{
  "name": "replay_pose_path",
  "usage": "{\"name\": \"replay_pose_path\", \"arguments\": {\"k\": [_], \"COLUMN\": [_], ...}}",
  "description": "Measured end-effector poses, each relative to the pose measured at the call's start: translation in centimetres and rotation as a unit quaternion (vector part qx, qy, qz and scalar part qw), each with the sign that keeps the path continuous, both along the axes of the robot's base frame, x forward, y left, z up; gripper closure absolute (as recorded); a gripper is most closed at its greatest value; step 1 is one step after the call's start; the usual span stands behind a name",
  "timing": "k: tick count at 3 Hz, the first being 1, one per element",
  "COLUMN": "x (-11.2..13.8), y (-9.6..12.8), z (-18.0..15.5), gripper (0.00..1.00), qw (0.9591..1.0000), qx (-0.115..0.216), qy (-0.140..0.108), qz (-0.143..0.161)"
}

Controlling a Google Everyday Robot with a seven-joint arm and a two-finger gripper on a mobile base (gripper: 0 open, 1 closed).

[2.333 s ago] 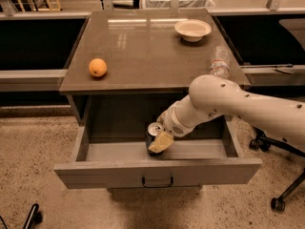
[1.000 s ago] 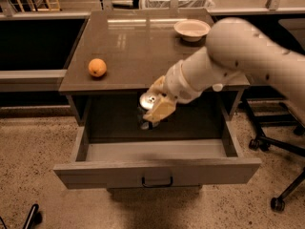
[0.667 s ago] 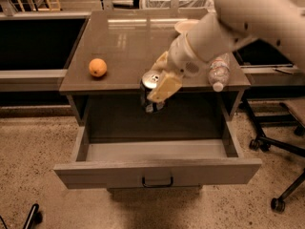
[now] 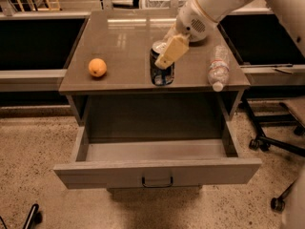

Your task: Pick pepsi can from top drawer and place on counter

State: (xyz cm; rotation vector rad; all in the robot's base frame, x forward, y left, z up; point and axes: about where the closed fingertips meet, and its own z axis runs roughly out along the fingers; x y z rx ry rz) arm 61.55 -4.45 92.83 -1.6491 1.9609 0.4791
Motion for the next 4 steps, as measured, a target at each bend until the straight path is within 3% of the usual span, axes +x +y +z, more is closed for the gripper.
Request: {"name": "replay_pose_path", "arguments": {"k": [1, 2, 3, 4], "x": [3.4, 6.5, 7.6, 8.0], "y": [-0.9, -1.6, -1.9, -1.8], "z": [2.0, 0.2, -2.1, -2.2], "gripper": [0.85, 0.53, 0.29, 0.01], "qw": [0.9989, 0.9929, 0.9878, 0.9885], "qx": [0.010, 0.007, 0.025, 0.032], "qy": [0.005, 0.061, 0.092, 0.060], "qz": [-0.045, -0.102, -0.123, -0.135]}}
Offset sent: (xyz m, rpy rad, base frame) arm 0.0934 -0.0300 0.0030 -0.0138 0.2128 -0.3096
